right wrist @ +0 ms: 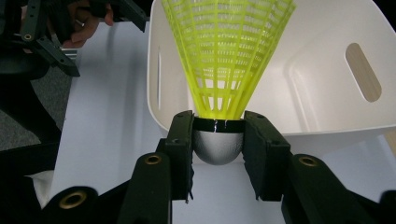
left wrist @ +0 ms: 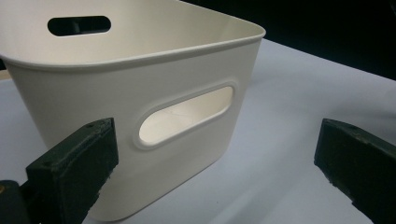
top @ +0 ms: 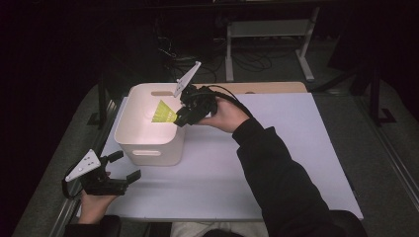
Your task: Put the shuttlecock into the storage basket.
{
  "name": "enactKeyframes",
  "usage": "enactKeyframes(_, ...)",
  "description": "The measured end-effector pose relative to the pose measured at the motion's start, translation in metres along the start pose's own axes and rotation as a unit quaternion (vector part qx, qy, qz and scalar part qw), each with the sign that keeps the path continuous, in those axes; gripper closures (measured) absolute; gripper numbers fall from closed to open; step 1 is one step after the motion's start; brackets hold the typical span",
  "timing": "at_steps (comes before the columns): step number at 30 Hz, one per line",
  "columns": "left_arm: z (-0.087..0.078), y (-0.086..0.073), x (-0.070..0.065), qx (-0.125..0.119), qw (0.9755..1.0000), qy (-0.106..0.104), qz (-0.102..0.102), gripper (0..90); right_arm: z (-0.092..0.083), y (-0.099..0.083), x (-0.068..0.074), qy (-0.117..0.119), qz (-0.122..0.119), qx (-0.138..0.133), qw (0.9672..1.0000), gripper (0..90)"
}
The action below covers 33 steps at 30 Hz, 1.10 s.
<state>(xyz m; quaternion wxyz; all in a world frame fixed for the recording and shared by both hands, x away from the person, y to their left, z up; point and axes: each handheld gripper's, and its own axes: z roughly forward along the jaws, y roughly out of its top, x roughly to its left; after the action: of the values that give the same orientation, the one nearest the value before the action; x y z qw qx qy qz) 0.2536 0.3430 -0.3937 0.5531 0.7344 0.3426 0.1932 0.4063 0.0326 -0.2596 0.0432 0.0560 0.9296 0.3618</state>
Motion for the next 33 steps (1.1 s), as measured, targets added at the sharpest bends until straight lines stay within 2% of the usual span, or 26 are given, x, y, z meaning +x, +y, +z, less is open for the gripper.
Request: enactKeyframes(33,0.000,0.000,0.000,-0.001,1.0000,-0.001,-0.002,0.0,0.031,0.011,-0.005,0.020,0.001,0.004,0.9998,63.0)
